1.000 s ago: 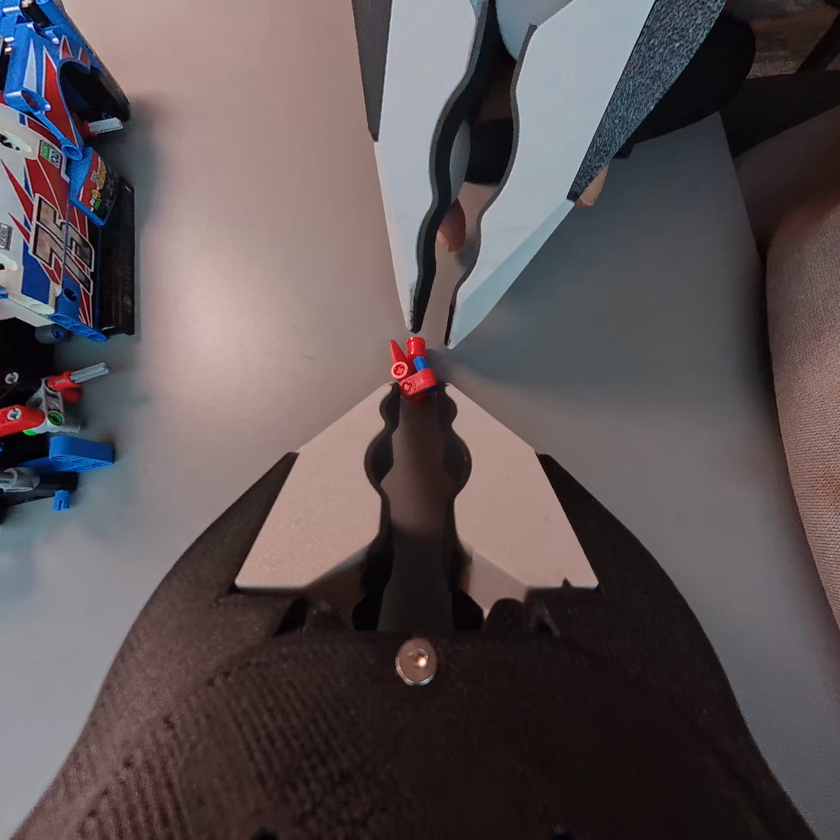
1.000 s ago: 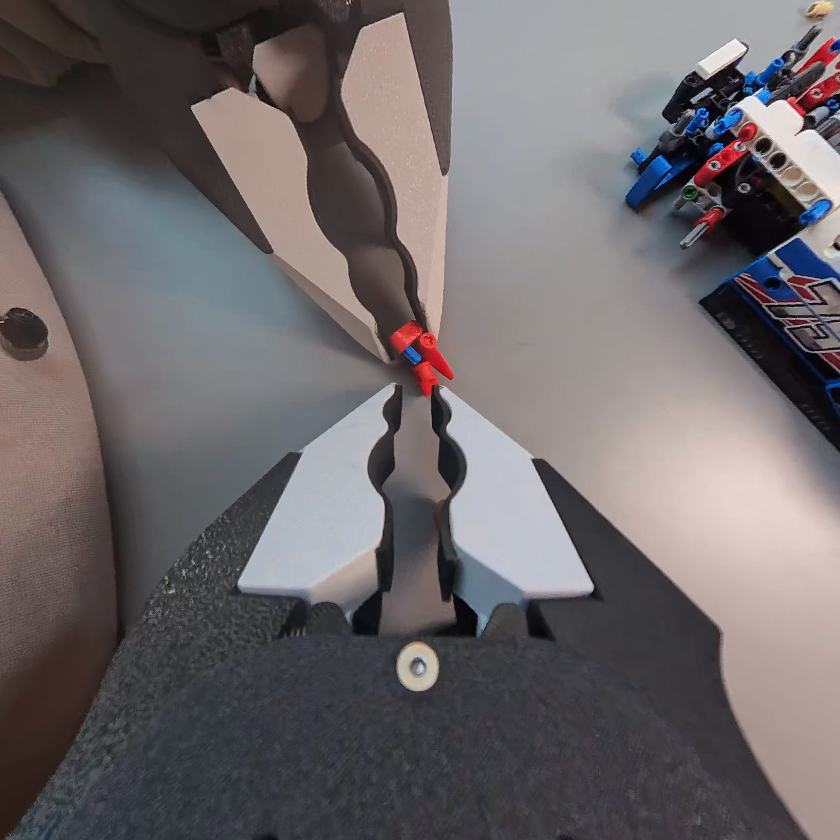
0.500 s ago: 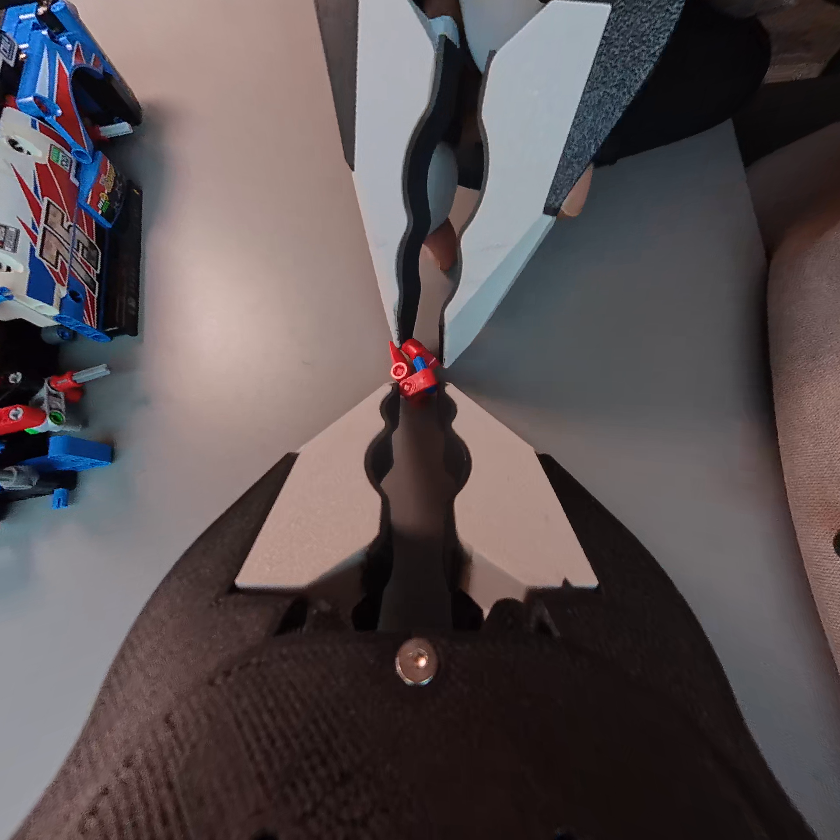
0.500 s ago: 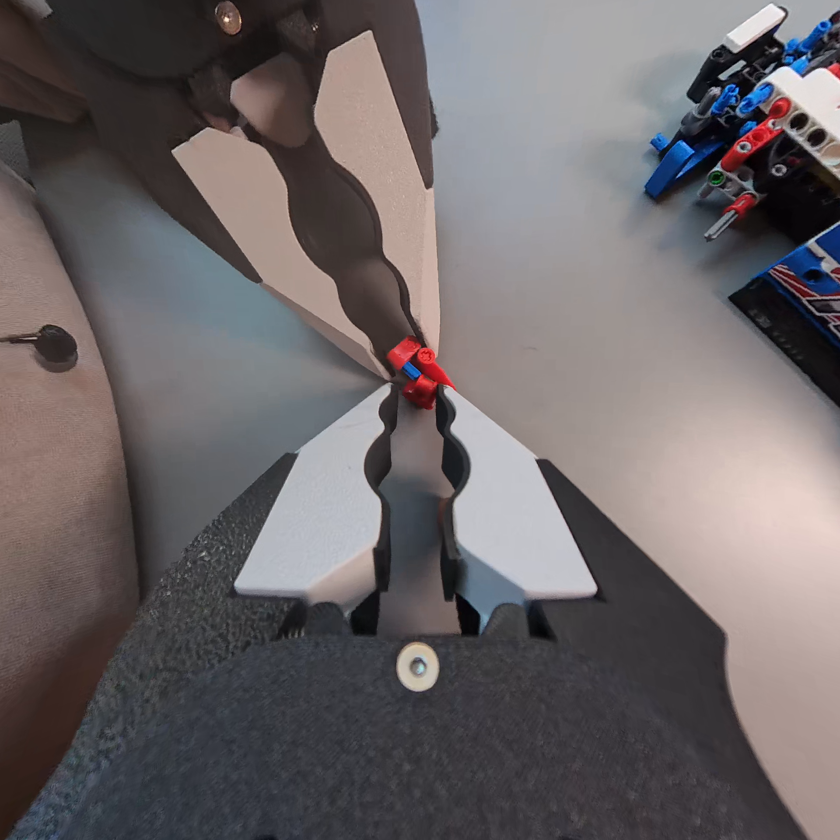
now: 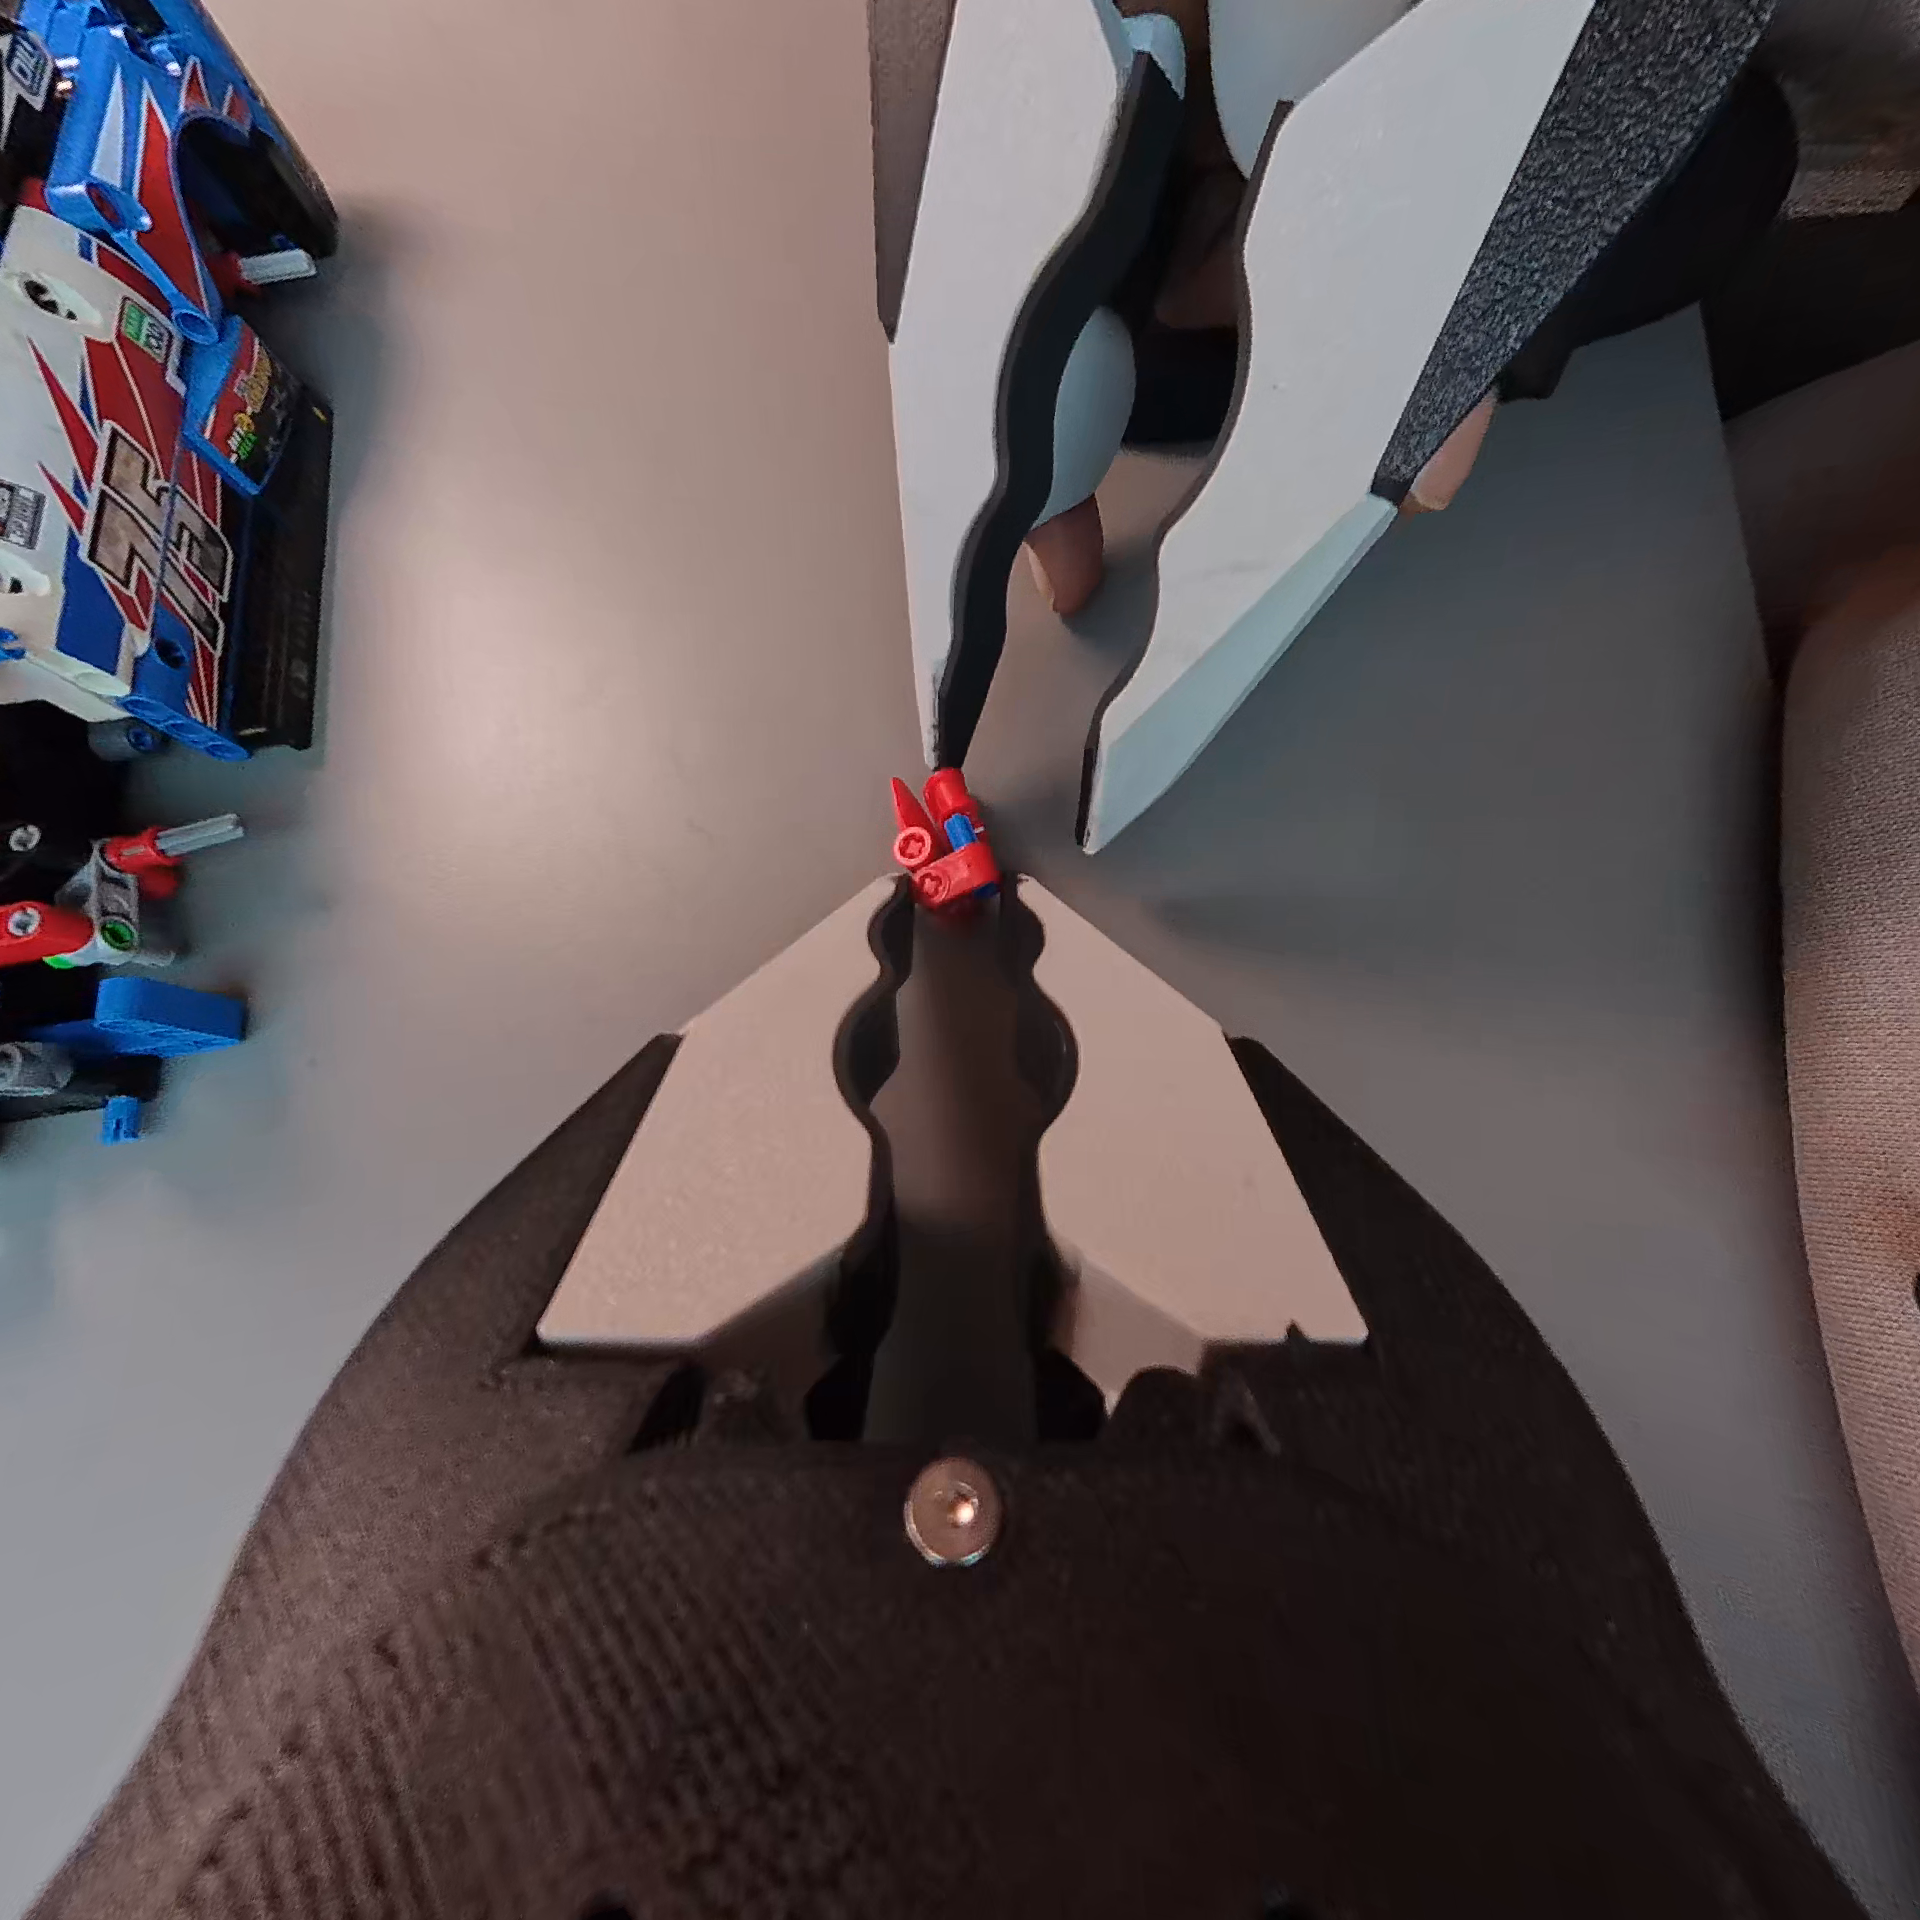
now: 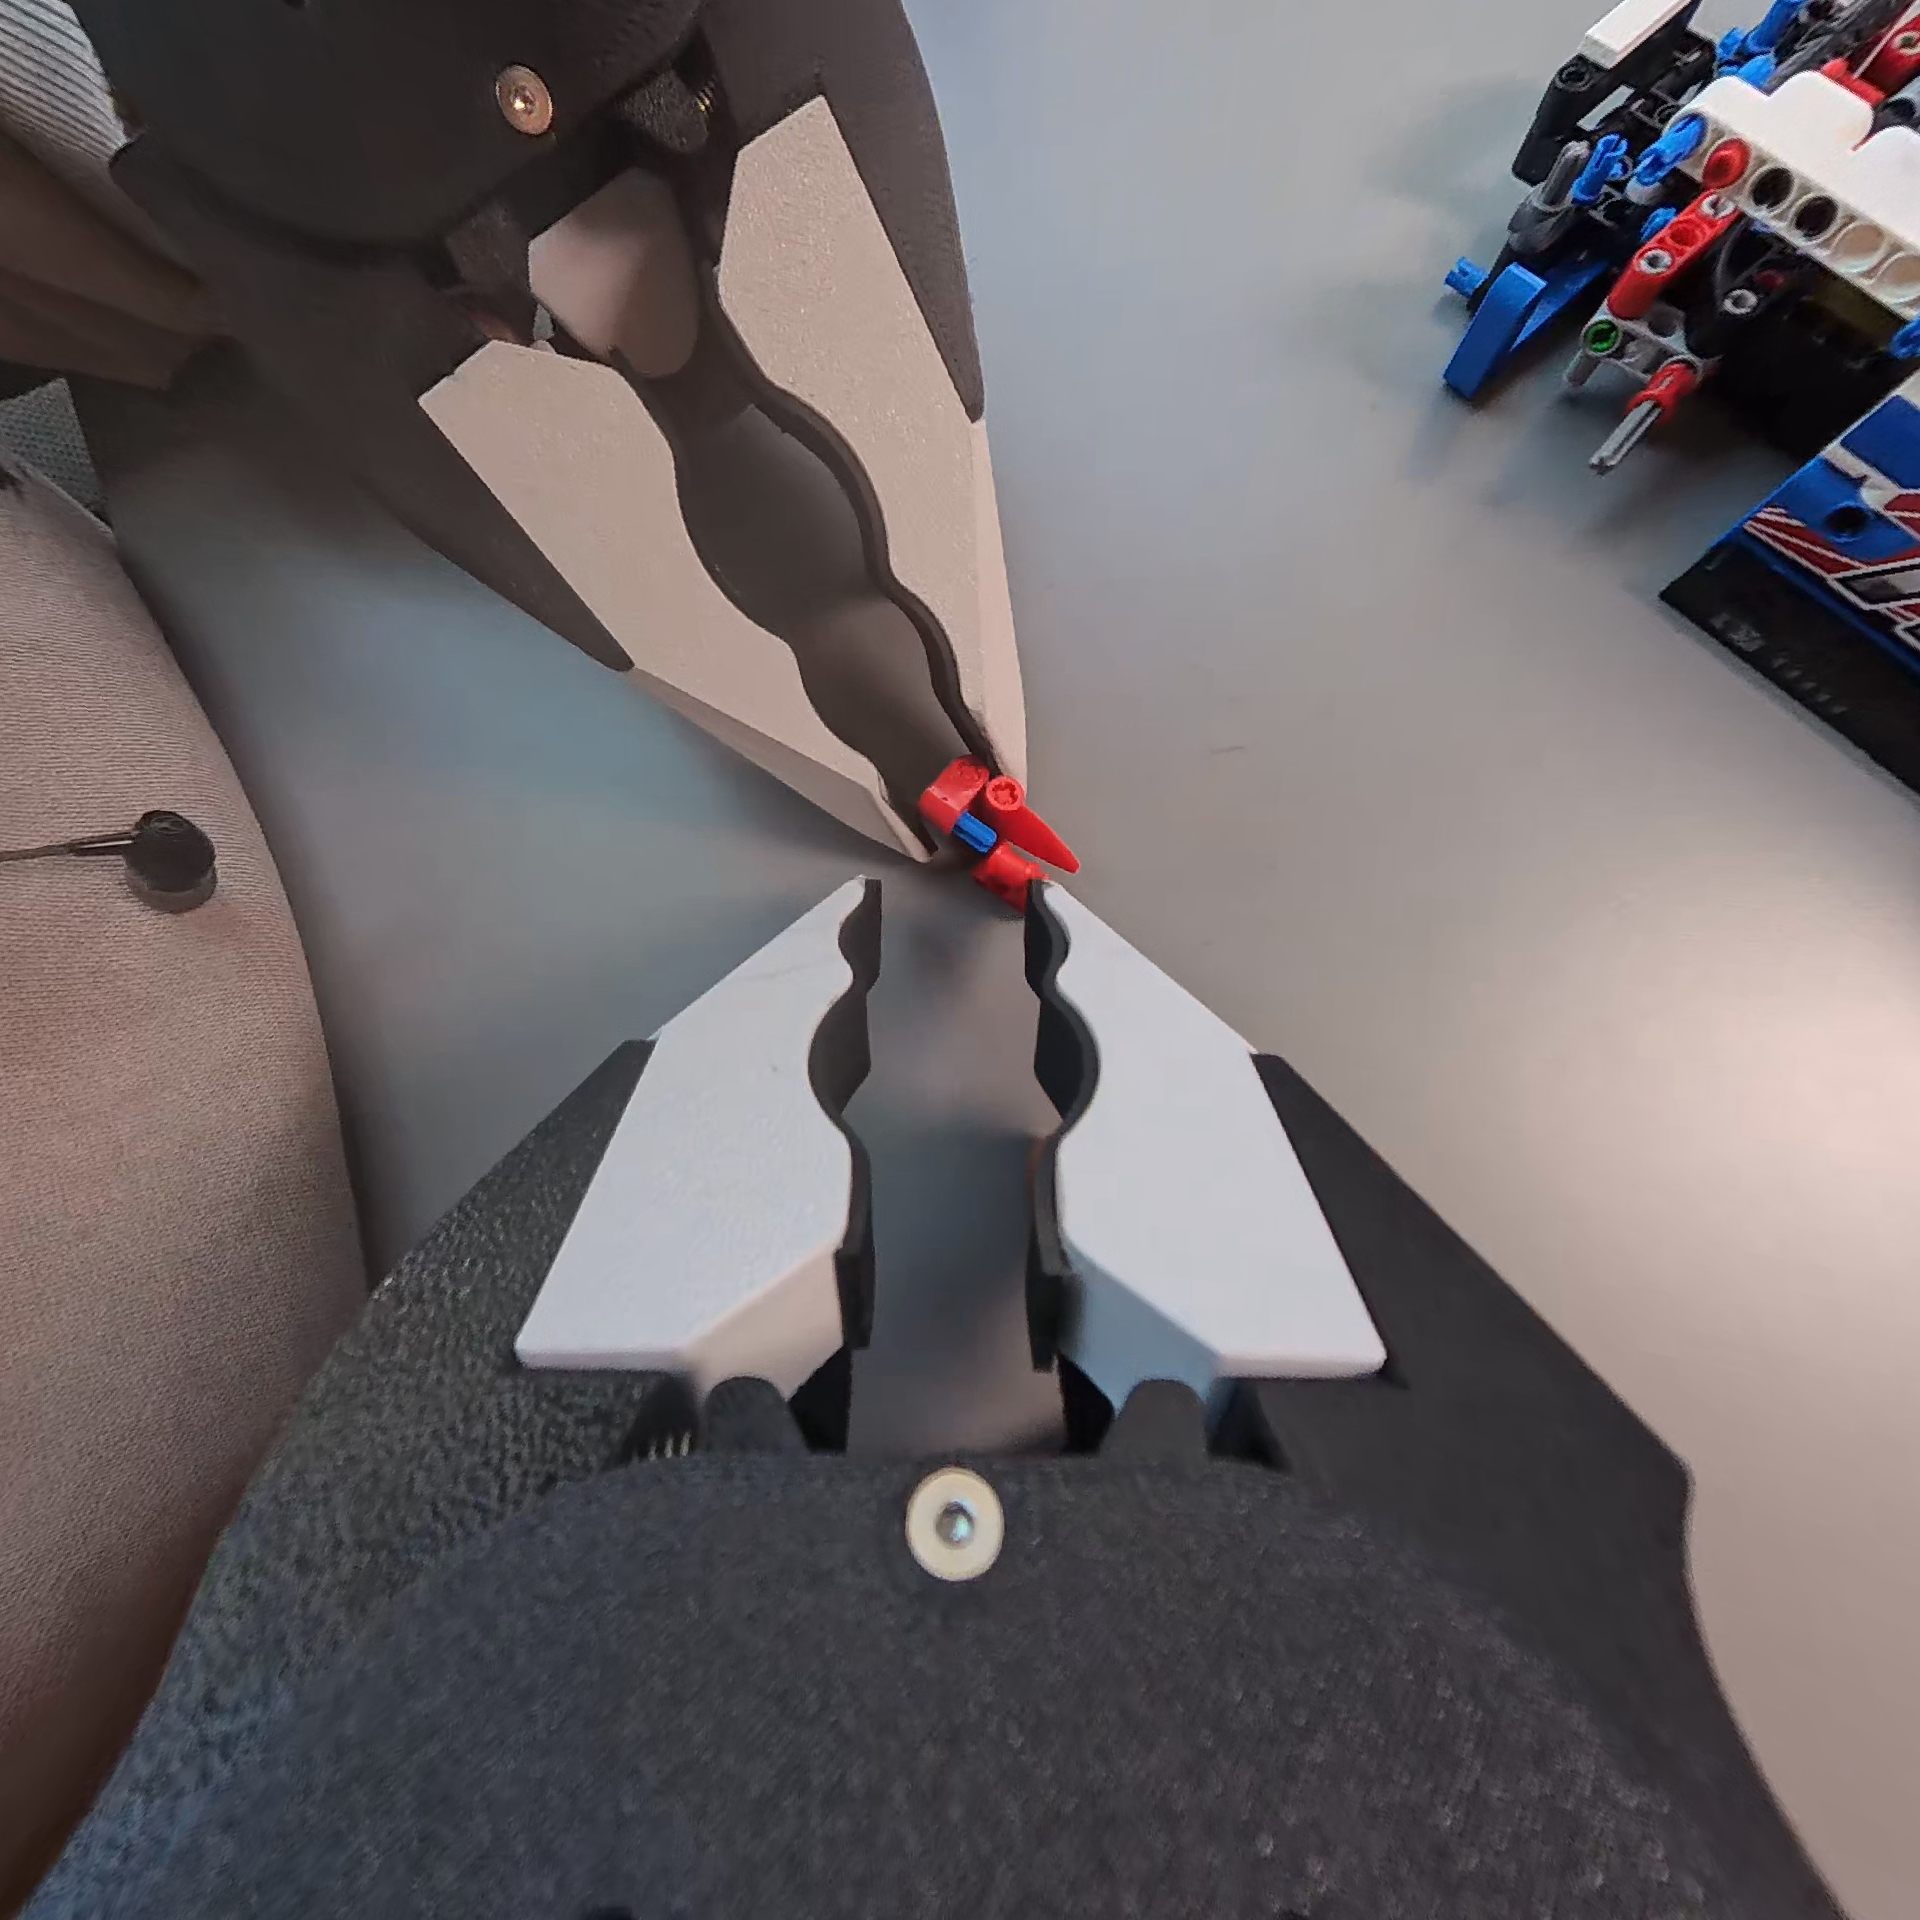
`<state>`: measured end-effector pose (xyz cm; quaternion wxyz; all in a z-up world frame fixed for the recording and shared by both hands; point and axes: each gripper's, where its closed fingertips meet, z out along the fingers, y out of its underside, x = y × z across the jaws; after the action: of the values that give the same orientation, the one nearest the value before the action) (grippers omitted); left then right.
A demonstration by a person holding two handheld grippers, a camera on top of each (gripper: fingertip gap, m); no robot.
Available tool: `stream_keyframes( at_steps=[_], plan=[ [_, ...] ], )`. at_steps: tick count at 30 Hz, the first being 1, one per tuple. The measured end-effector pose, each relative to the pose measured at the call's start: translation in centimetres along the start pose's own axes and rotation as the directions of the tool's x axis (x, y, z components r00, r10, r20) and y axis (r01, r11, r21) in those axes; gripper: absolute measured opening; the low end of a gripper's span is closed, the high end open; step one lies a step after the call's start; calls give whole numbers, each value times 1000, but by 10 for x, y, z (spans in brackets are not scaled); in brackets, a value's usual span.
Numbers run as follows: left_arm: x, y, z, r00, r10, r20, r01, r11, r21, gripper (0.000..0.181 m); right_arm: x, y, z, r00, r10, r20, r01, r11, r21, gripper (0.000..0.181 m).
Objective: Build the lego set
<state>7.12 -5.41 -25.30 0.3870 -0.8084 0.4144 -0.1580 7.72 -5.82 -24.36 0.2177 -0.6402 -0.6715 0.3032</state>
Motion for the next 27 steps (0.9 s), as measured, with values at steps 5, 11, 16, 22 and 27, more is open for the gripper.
stream_keyframes(
  at_steps=[5, 11, 16, 22, 27],
  plan=[
    [1, -1, 1, 1000, 12, 5, -12, 1000, -1, 15, 0, -1, 1, 1000, 16, 6, -16, 1000, 7, 26],
    [2, -1, 2, 1000, 8, 10, -8, 1000, -13, 15, -1, -1, 0, 997, 62, 39, -63, 998, 10, 27],
    [3, -2, 3, 1000, -15, 20, 16, 999, -46, 15, -3, -2, -2, 986, 140, 88, -142, 990, 22, 30],
    [4, -3, 5, 997, -75, -21, 73, 992, -108, 14, -2, -3, -3, 971, 203, 130, -208, 978, 30, 31],
    [5, -4, 6, 990, -131, -51, 123, 982, -140, 14, 0, -3, -5, 971, 197, 137, -205, 978, 45, 31]
  ],
)
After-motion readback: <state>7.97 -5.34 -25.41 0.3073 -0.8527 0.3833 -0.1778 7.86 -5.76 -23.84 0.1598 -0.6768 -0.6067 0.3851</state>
